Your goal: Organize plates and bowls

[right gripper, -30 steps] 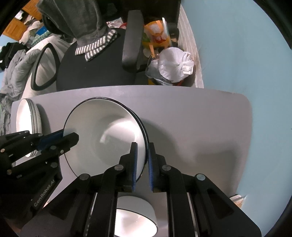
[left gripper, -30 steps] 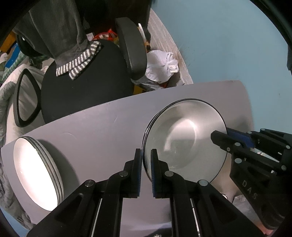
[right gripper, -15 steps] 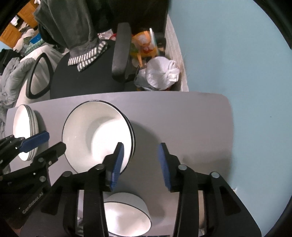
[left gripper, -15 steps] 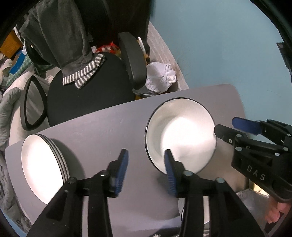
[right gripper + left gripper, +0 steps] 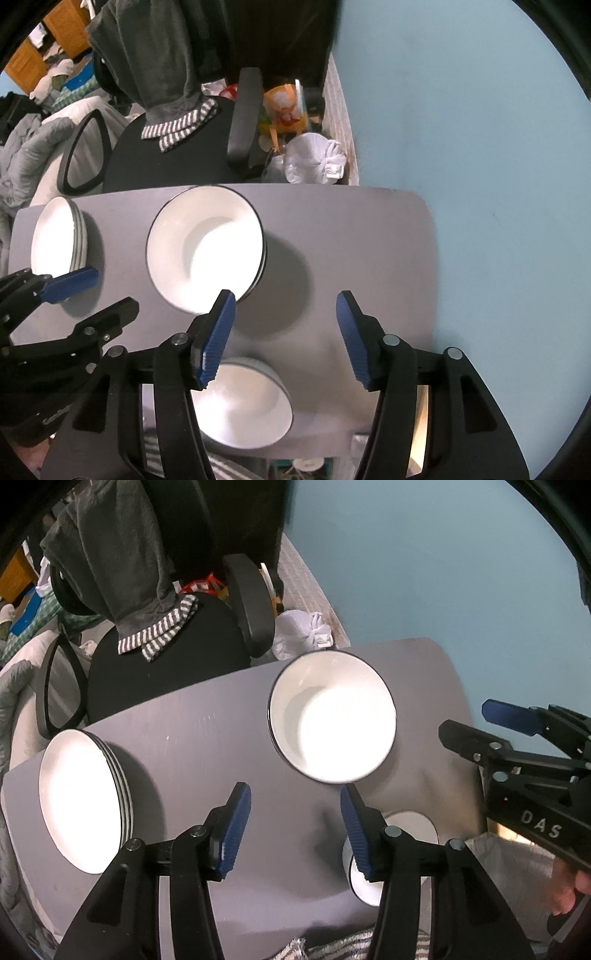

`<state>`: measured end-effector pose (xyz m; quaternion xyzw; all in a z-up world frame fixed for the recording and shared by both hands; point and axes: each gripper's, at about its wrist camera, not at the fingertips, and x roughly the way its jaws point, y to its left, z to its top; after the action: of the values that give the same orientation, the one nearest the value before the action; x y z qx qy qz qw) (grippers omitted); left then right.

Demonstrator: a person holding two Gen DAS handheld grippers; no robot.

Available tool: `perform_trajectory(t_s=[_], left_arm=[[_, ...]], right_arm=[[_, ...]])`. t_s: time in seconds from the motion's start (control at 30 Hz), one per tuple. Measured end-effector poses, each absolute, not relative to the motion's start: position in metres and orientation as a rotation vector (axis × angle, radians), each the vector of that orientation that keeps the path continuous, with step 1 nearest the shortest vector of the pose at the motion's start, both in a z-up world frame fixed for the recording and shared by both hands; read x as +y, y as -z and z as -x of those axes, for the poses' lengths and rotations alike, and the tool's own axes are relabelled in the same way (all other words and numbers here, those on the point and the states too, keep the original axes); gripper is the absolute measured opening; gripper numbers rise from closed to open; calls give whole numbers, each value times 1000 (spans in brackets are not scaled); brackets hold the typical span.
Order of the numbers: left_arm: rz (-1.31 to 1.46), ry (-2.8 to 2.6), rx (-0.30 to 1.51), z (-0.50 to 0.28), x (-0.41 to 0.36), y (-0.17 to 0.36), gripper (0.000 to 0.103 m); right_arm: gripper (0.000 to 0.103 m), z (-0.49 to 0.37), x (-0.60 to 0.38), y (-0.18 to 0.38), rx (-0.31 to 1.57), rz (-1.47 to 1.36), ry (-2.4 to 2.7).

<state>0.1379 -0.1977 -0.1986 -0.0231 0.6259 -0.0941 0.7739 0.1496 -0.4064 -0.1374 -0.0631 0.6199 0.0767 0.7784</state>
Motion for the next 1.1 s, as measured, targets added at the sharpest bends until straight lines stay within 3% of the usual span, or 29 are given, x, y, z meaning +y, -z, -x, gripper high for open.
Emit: perform_trajectory(t_s=[0.43, 1.1], left_arm=[[23, 271, 1329, -109, -201, 189, 51], [-36, 361, 1441, -82, -238, 231, 51]], right_arm=[[58, -117, -410, 127, 1336, 121, -134], [58, -69, -438, 178, 1442, 59, -24]])
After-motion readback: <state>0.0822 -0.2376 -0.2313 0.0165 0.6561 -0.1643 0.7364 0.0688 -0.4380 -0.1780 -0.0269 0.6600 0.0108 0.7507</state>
